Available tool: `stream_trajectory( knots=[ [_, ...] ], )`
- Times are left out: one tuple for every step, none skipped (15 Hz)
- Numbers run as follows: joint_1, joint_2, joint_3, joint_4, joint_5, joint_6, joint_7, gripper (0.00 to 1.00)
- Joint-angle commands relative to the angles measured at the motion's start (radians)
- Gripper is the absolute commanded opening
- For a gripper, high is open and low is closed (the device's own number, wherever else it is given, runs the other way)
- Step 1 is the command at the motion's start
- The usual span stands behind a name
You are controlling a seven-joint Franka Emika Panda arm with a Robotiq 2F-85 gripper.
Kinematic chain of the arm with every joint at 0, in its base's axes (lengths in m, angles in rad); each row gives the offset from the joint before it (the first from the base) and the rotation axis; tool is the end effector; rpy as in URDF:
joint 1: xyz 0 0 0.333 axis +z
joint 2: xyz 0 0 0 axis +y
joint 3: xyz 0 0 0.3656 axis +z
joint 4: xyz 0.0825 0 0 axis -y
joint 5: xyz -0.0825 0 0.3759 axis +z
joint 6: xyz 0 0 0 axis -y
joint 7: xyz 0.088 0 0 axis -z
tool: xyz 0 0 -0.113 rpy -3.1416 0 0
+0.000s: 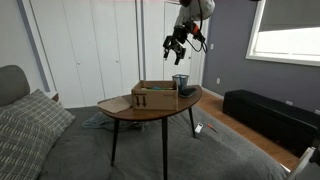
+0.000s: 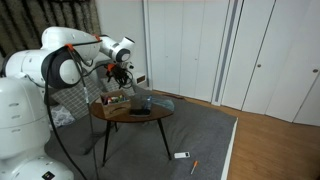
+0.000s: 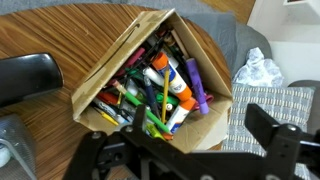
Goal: Remove the blue glue stick and purple marker from the box and put them in the basket
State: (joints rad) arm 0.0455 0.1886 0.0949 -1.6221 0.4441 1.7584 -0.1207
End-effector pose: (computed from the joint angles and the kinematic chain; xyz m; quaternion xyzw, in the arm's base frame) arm 0.6073 0.1218 0.5601 -0.9710 -0.0799 0.0275 0.2236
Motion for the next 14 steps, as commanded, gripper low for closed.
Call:
stream_trajectory(
  knots=[
    [0.006,0.001,0.003,0.004,-0.004,-0.004,-0.008,1.00],
    [0.008,0.001,0.004,0.004,-0.007,-0.004,-0.014,1.00],
    [0.007,0.001,0.004,0.004,-0.008,-0.004,-0.019,1.00],
    [0.006,0.001,0.004,0.004,-0.008,-0.004,-0.023,1.00],
    [0.005,0.001,0.003,0.004,-0.008,-0.004,-0.026,1.00],
    [0.005,0.001,0.003,0.004,-0.008,-0.004,-0.027,1.00],
    [0.005,0.001,0.003,0.004,-0.008,-0.004,-0.027,1.00],
    [0.007,0.003,0.005,0.005,-0.007,0.008,-0.036,1.00],
    [0.013,0.012,0.010,0.014,-0.012,0.005,-0.043,1.00],
    [0.023,0.025,0.019,0.024,-0.022,0.005,-0.050,1.00],
    [0.034,0.037,0.027,0.031,-0.029,0.009,-0.054,1.00],
    [0.047,0.052,0.039,0.035,-0.032,0.012,-0.062,1.00],
    [0.058,0.065,0.048,0.039,-0.036,0.014,-0.064,1.00],
    [0.071,0.080,0.057,0.042,-0.042,0.023,-0.066,1.00]
  ],
)
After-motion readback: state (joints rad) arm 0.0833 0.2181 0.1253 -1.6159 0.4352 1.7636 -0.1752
